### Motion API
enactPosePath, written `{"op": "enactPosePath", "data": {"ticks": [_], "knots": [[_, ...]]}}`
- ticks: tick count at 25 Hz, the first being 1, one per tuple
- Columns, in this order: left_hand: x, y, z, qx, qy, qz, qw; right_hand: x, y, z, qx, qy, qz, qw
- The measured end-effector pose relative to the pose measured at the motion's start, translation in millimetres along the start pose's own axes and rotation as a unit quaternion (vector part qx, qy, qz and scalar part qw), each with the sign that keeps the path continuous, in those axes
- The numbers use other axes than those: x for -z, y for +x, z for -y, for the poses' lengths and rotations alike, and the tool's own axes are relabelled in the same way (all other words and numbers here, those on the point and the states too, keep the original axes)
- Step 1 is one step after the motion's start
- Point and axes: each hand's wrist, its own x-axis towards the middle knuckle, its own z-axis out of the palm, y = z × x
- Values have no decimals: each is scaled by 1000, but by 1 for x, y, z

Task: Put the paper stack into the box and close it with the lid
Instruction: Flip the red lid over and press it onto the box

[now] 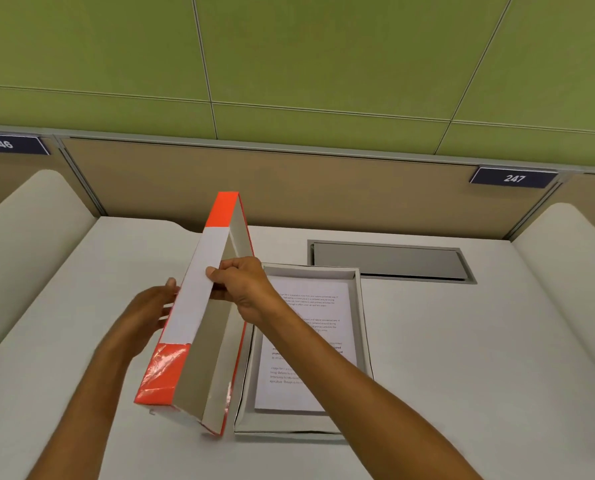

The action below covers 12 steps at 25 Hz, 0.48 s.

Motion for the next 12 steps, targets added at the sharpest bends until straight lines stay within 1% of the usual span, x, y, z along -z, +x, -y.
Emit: {"op": "enactPosePath", "data": {"ticks": [2,4,7,8,10,12], "knots": [[-13,15,25,-19,56,-30,998,12,-8,4,-8,13,-5,1000],[-19,28,45,-26,78,-29,996,29,-17,10,-6,34,-5,999],[-25,39,61,50,-17,32,998,70,-33,17,23,71,0,997],[-28,43,65,49,-55,54,996,87,-40,18,34,80,-2,996],[-37,43,66,14,-83,86,993,125,-56,18,69,70,-16,995],[-53,38,62,-36,-71,102,992,159,-73,14,109,-1,-49,993]]}}
